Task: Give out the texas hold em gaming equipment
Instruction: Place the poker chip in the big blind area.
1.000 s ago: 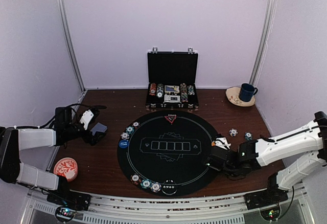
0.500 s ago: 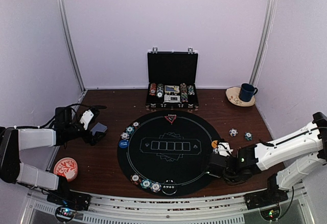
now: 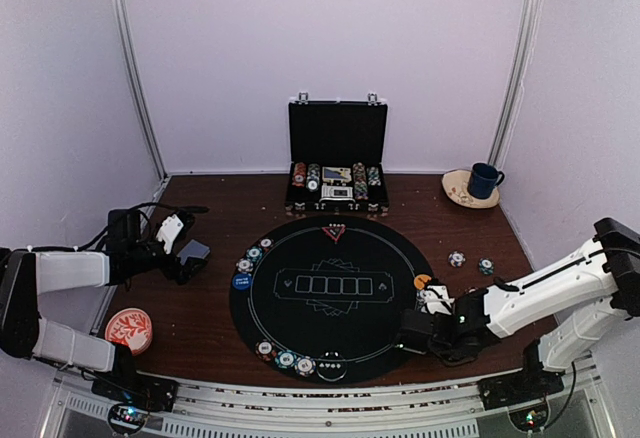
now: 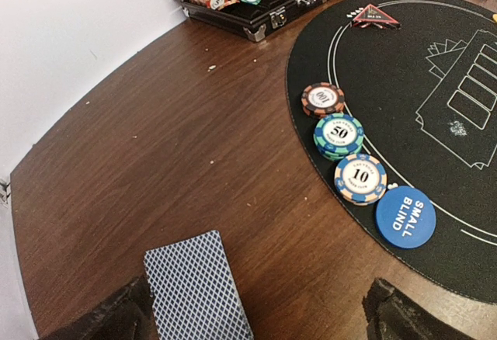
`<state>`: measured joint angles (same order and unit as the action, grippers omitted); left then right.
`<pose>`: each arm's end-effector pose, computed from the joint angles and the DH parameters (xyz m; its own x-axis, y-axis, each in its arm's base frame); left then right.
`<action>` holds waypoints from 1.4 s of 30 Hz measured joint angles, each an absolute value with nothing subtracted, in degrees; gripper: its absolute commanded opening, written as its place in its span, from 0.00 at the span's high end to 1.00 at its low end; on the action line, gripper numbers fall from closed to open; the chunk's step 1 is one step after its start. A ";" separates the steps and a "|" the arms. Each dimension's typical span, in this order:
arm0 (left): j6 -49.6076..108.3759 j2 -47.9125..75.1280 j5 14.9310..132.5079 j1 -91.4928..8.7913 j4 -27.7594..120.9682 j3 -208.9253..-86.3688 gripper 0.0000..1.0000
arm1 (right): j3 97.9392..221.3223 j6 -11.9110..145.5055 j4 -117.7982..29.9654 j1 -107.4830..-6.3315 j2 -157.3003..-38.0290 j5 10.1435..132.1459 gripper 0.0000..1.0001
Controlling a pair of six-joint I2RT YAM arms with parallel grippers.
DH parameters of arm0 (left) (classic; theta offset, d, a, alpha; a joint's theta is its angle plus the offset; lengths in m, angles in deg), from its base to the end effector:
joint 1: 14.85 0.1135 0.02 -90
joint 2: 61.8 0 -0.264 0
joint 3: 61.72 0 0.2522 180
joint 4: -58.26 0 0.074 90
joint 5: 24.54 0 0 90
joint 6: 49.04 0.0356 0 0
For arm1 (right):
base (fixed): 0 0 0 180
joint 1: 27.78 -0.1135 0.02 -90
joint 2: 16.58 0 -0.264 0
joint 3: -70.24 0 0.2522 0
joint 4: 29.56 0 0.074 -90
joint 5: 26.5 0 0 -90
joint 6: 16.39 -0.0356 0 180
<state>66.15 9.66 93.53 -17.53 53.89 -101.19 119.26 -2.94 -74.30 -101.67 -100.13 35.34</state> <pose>0.2338 -0.0277 0.1677 -0.3572 0.3927 -0.8475 0.6319 0.7698 0.0903 0.0766 0.2045 0.1293 -0.8635 0.1005 -0.4943 0.0738 0.9946 0.0732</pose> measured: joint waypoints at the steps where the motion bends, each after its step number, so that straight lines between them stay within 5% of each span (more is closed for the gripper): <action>1: 66.15 9.66 93.51 -17.53 53.89 -101.19 0.02 | 119.26 -2.96 -74.30 -101.69 -100.37 35.25 0.68; 23: 66.15 9.66 93.51 -17.53 53.89 -101.19 0.02 | 121.91 -3.12 -74.61 -101.69 -105.20 31.87 0.63; 42: 66.15 9.66 93.51 -17.53 53.89 -101.19 0.02 | 123.55 -2.90 -75.77 -101.69 -106.51 30.93 0.35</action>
<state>66.15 9.66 93.51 -17.53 53.89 -101.19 123.55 -2.90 -75.77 -101.69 -106.51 30.93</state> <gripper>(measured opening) 0.979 0.622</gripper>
